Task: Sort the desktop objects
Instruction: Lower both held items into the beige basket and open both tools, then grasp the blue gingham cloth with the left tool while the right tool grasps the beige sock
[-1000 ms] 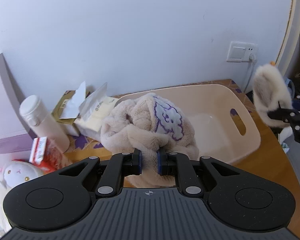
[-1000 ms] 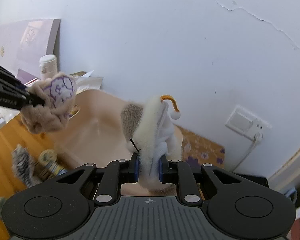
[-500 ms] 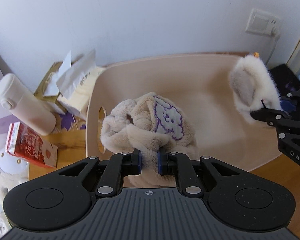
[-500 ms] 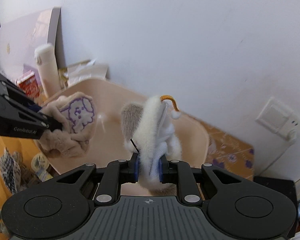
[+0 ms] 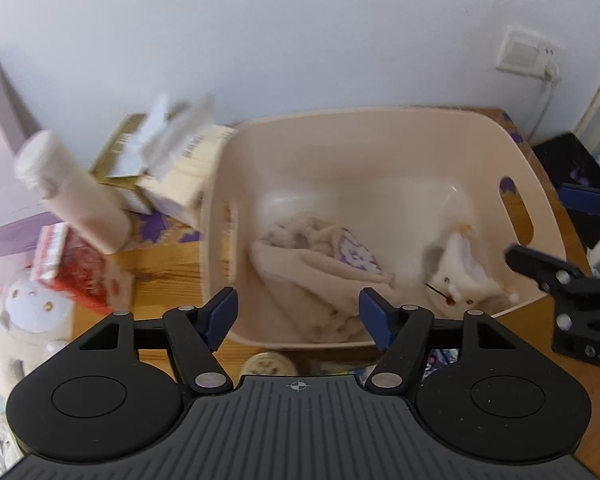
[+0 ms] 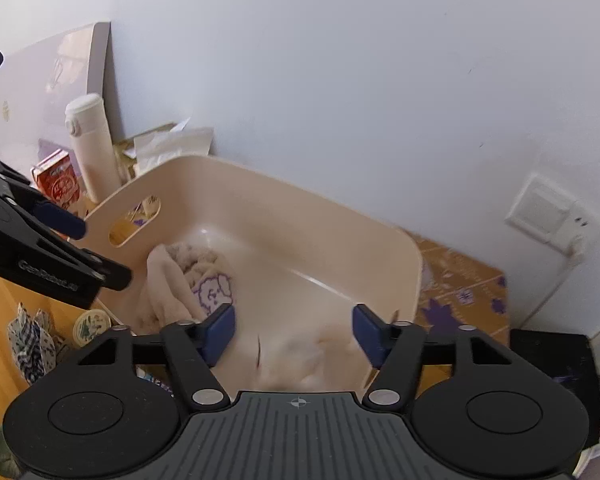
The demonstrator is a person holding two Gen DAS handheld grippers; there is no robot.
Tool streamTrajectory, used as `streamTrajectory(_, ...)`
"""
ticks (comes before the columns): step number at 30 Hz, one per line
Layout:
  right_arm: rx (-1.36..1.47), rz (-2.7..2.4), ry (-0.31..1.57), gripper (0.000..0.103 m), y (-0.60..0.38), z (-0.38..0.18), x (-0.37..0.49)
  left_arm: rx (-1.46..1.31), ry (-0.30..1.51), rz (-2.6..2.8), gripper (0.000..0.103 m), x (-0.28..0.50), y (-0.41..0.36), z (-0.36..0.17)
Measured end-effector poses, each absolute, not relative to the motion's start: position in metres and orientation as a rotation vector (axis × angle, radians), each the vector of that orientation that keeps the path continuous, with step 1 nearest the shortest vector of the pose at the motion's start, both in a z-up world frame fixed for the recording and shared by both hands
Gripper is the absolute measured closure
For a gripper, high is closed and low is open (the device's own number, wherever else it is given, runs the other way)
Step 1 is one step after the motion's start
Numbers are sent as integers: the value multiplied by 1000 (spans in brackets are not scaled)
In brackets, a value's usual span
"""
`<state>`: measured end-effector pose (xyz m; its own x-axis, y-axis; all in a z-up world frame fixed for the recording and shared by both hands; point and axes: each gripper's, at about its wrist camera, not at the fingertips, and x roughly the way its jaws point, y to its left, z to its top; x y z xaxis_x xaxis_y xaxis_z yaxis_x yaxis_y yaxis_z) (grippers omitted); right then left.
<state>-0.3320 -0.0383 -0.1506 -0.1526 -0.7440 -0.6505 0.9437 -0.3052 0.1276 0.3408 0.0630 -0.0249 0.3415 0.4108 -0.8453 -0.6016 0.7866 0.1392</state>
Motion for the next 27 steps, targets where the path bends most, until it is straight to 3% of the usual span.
streamTrajectory(4,731,-1803,350,1,-22,-137,-318,-205,992,670,29,315,58,-5)
streamTrajectory(12,767,-1900,300,0,19,-120,-291,-199,934,702,23,264,50,10)
streamTrajectory(27,865,-1976,290,0,75,-141,-246,-204,825,734,22,175,18,10)
